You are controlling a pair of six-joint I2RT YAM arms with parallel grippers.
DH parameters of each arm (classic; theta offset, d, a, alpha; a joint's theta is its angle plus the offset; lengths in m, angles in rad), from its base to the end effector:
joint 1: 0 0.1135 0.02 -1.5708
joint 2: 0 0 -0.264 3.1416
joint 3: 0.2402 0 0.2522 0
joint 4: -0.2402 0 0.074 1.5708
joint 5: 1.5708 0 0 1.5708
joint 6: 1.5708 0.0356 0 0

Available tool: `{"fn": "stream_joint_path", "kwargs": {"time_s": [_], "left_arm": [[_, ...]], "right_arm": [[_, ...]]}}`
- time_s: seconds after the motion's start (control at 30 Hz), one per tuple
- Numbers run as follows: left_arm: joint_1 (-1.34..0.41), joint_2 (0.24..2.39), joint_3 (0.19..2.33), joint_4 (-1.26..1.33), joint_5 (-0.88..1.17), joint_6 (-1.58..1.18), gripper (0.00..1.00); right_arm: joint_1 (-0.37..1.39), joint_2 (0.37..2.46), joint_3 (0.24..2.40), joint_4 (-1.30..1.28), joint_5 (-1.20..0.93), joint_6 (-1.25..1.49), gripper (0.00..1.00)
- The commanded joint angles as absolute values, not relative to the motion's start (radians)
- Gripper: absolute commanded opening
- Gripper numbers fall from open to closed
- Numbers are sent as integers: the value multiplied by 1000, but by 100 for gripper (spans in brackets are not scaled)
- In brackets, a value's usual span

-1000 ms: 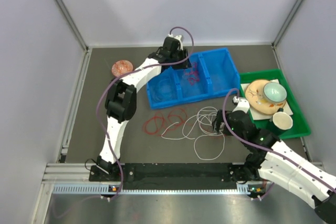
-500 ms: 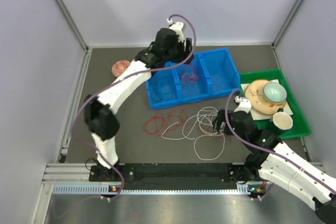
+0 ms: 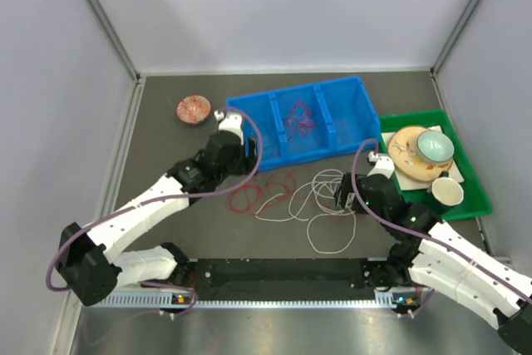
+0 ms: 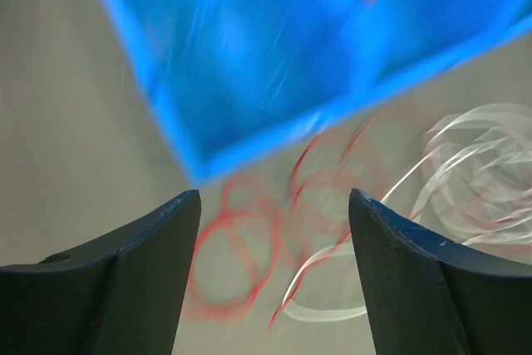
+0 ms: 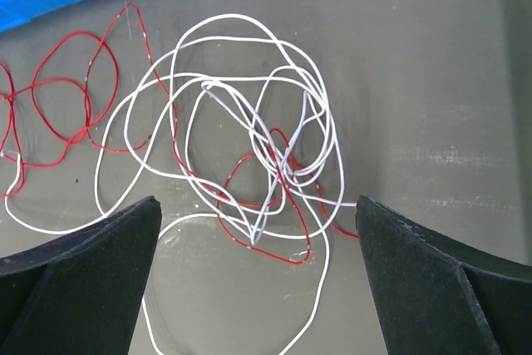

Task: Untangle the cables

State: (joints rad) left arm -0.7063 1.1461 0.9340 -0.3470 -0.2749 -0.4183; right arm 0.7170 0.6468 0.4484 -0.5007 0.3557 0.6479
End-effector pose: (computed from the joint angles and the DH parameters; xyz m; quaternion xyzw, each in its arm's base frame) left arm 0.2003 -0.1582 0.3037 0.0586 0.8671 -0.1545 0.4700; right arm 0.1163 0.0849 0.2140 0.0438 0.8943 0.1376 0.4236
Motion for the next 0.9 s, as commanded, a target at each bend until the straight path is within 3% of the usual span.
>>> {"fn": "stream_joint_path", "kwargs": {"time_s": [0.0,0.3,0.7,0.83,0.87], "left_arm": [[-745,1147,836,-412,-415,-625,77],[-811,1428,910,-443,-413,-750,73],[-839,1583,925,-410,-382,-772,70],[-848,1620,928,-396,-394,-796,63],[-851,1638,930,-397,-396,-798,57]], "right_arm": [[710,670,505,-440,333,643,99],[710,683,503,-422,307,644,99],[710,687,512,-420,307,641,99],[710,684,509,-417,302,644,99],[709,683,509,-417,304,644,99]]}}
